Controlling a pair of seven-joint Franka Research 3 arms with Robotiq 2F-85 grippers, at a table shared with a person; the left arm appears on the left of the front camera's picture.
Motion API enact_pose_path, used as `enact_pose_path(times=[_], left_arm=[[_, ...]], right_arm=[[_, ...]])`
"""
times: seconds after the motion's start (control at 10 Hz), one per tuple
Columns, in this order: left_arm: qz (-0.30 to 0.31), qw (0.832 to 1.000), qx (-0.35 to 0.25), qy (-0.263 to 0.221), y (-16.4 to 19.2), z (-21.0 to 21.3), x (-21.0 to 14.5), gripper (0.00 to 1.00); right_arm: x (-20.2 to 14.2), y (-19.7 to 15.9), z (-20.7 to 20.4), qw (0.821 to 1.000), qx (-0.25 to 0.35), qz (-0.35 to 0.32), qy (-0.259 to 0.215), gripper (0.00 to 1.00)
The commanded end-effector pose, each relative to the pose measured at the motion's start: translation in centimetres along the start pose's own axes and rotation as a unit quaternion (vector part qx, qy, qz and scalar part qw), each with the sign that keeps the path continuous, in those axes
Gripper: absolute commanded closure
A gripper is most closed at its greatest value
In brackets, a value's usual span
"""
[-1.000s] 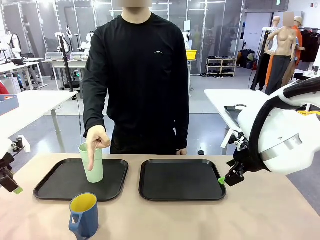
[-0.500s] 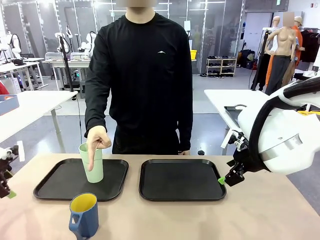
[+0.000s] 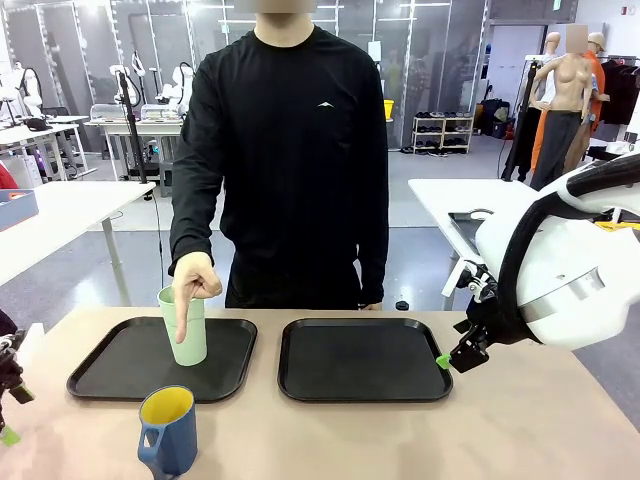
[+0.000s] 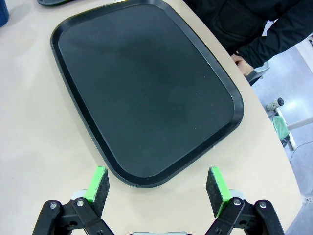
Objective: Sort and store the cups by type.
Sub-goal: Pick up the Handle plastic cup and place it into the empty Flat Tray.
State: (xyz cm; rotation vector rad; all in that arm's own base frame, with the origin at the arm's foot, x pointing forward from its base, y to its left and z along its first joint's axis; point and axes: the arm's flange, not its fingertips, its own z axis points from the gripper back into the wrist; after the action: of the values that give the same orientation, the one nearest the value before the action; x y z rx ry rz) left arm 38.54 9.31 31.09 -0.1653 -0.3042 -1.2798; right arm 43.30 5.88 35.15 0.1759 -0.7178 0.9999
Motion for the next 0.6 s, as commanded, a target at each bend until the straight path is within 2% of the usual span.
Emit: enact_pose_path(times=[0.0,0.2,0.5], left_arm=[[-0.023,0.999,-0.025,-0.036,-5.8,-2.0,-0.6,0.0],[-0.031,0.996,-0.022,-0.082,-5.9,-3.0,-1.0,0.0],[-0.051,0.983,-0.043,-0.171,-6.3,-4.8,-2.3,0.0]], right_arm=[[0.1,0.1,0.0,1.0,-0.001,0.0,0.0,0.0],[0.1,0.1,0.0,1.0,-0.001,0.0,0.0,0.0],[0.1,0.1,0.0,1.0,-0.001,0.0,0.0,0.0]])
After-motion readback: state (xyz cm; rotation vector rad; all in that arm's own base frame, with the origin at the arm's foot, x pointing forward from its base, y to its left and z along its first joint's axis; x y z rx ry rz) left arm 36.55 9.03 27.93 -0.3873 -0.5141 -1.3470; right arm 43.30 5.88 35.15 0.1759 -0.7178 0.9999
